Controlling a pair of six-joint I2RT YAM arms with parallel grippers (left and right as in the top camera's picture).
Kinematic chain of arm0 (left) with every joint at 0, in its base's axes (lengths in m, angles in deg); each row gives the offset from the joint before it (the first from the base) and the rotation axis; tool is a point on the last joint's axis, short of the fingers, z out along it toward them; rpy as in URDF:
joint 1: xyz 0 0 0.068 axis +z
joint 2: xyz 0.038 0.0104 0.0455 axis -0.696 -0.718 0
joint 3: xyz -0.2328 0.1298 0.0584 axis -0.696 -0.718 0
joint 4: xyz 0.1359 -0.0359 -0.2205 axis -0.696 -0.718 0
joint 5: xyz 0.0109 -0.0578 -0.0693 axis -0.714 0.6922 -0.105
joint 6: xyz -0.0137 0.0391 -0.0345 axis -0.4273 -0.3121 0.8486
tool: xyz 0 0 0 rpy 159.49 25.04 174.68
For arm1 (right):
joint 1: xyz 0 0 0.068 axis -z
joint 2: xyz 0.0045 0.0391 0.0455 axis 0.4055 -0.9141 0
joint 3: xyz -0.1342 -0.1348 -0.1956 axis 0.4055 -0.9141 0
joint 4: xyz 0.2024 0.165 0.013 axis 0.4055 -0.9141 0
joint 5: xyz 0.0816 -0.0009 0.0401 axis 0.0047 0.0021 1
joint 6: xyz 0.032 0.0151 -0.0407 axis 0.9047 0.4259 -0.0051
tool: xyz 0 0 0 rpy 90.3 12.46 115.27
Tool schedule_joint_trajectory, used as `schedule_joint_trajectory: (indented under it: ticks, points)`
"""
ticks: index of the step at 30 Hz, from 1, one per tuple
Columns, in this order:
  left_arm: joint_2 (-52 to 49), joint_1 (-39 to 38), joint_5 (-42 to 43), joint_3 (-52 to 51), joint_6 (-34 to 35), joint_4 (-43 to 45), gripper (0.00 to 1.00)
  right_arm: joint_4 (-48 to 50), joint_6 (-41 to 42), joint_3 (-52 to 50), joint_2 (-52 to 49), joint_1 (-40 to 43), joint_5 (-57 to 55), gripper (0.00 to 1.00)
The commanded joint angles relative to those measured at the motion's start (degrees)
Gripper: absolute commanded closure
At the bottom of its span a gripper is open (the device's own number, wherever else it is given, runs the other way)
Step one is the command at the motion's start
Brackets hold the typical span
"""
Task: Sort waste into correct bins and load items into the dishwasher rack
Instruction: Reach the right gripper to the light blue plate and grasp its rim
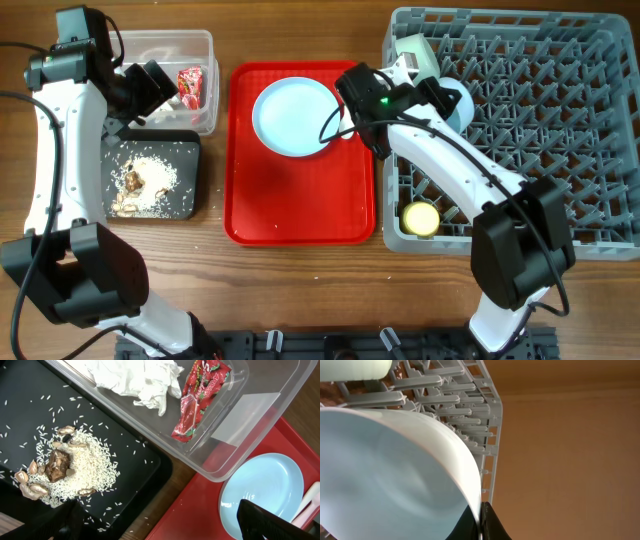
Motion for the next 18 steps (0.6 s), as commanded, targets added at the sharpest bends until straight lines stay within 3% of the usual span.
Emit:
schedule_joint_trajectory:
  ticks: [1,6,18]
  points:
    - [0.9,0.0,-0.6,0.8,0.5,0.2,0.00,0.0,0.8,-0.4,-1.4,-0.7,2.0,0.95]
    - [0.9,0.0,-0.6,0.8,0.5,0.2,0.00,-1.7,-3.5,-0.4,-1.4,-3.0,10.0,0.95]
    - [0.9,0.0,-0.6,0.8,0.5,0.2,0.00,-2.0,-3.1,-0.4,-1.3,-8.2,18.1,0.54]
